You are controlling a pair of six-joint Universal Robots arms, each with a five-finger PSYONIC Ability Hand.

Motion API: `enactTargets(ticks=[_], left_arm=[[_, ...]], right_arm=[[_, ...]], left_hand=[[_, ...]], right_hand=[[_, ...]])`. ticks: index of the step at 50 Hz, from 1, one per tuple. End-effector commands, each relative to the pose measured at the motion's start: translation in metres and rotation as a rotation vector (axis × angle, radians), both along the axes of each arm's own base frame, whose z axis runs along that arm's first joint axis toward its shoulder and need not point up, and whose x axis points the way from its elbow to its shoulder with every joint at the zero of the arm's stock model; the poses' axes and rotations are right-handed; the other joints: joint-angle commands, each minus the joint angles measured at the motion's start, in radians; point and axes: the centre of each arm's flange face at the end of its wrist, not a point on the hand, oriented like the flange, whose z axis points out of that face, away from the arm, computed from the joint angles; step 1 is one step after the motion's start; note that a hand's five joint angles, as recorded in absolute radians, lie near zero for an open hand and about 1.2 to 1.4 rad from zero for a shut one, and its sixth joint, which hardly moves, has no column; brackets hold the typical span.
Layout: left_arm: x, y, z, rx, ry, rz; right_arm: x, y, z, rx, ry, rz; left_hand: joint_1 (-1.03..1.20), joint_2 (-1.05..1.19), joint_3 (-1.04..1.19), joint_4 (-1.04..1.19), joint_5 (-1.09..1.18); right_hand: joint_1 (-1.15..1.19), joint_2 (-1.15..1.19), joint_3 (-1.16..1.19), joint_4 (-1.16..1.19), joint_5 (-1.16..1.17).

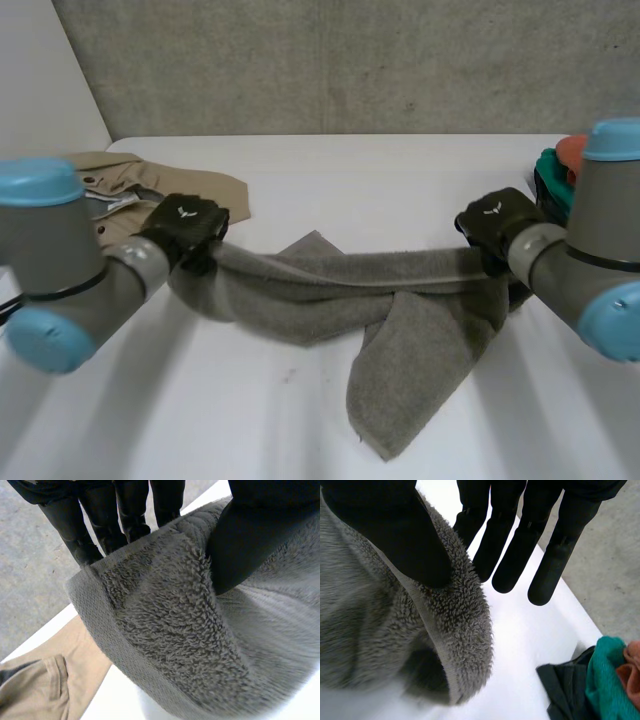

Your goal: Fold the laundry.

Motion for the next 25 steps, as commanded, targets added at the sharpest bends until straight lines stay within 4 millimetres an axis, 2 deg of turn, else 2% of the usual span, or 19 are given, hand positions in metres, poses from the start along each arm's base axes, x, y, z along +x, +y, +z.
enactTargets(ticks=[1,3,4,5,6,8,9,11,12,13,15,16,19,20,23,24,25], left_arm=[[-0.034,-0.075,0.086,-0.395,0.066,0.061],[-0.038,-0.079,0.127,-0.526,0.134,0.052],[-0.040,-0.080,0.151,-0.604,0.175,0.045],[-0.041,-0.078,0.192,-0.746,0.261,0.034],[-0.039,-0.076,0.209,-0.809,0.303,0.029],[-0.037,-0.070,0.234,-0.893,0.387,0.025],[-0.032,-0.064,0.253,-0.949,0.467,0.027],[-0.027,-0.060,0.260,-0.966,0.526,0.033],[-0.025,-0.060,0.257,-0.955,0.543,0.042],[-0.019,-0.060,0.247,-0.910,0.552,0.058],[-0.014,-0.059,0.234,-0.864,0.547,0.072],[-0.009,-0.057,0.220,-0.822,0.526,0.084],[-0.004,-0.052,0.192,-0.742,0.483,0.090],[-0.003,-0.048,0.173,-0.690,0.460,0.078],[-0.003,-0.042,0.142,-0.607,0.422,0.052],[-0.004,-0.037,0.119,-0.550,0.398,0.031],[-0.003,-0.035,0.108,-0.520,0.387,0.023]], right_arm=[[0.022,-0.069,0.055,-0.356,-0.109,-0.089],[0.025,-0.078,0.086,-0.477,-0.166,-0.103],[0.028,-0.083,0.111,-0.582,-0.222,-0.109],[0.028,-0.083,0.133,-0.661,-0.268,-0.110],[0.029,-0.082,0.149,-0.721,-0.306,-0.109],[0.028,-0.078,0.180,-0.835,-0.386,-0.106],[0.027,-0.068,0.206,-0.920,-0.449,-0.099],[0.026,-0.059,0.223,-0.982,-0.498,-0.087],[0.025,-0.056,0.225,-0.986,-0.506,-0.084],[0.025,-0.050,0.224,-0.971,-0.503,-0.070],[0.027,-0.047,0.215,-0.932,-0.483,-0.048],[0.027,-0.045,0.209,-0.909,-0.469,-0.035],[0.028,-0.038,0.176,-0.775,-0.405,0.001],[0.027,-0.033,0.159,-0.710,-0.377,0.010],[0.025,-0.027,0.129,-0.611,-0.336,0.019],[0.023,-0.024,0.110,-0.552,-0.312,0.021],[0.022,-0.022,0.099,-0.520,-0.299,0.021]], left_hand=[[0.222,0.202,0.207,0.196,0.240],[0.222,0.202,0.207,0.196,0.240],[0.222,0.202,0.207,0.196,0.240],[0.222,0.202,0.207,0.196,0.240],[0.222,0.202,0.207,0.196,0.240],[0.222,0.202,0.207,0.196,0.240],[0.222,0.202,0.207,0.196,0.240],[0.222,0.202,0.207,0.196,0.240],[0.222,0.202,0.207,0.196,0.240],[0.222,0.202,0.207,0.196,0.240],[0.222,0.202,0.207,0.196,0.240],[0.222,0.202,0.207,0.196,0.240],[0.222,0.202,0.207,0.196,0.240],[0.222,0.202,0.207,0.196,0.240],[0.222,0.202,0.207,0.196,0.240],[0.222,0.202,0.207,0.196,0.240],[0.222,0.202,0.207,0.196,0.240]], right_hand=[[0.275,0.224,0.208,0.197,0.243],[0.275,0.224,0.208,0.197,0.243],[0.275,0.224,0.208,0.197,0.243],[0.275,0.224,0.208,0.197,0.243],[0.275,0.224,0.208,0.197,0.243],[0.275,0.224,0.208,0.197,0.243],[0.275,0.224,0.208,0.197,0.243],[0.275,0.224,0.208,0.197,0.243],[0.275,0.224,0.208,0.197,0.243],[0.275,0.224,0.208,0.197,0.243],[0.275,0.224,0.208,0.197,0.243],[0.275,0.224,0.208,0.197,0.243],[0.275,0.224,0.208,0.197,0.243],[0.275,0.224,0.208,0.197,0.243],[0.275,0.224,0.208,0.197,0.243],[0.275,0.224,0.208,0.197,0.243],[0.275,0.224,0.208,0.197,0.243]])
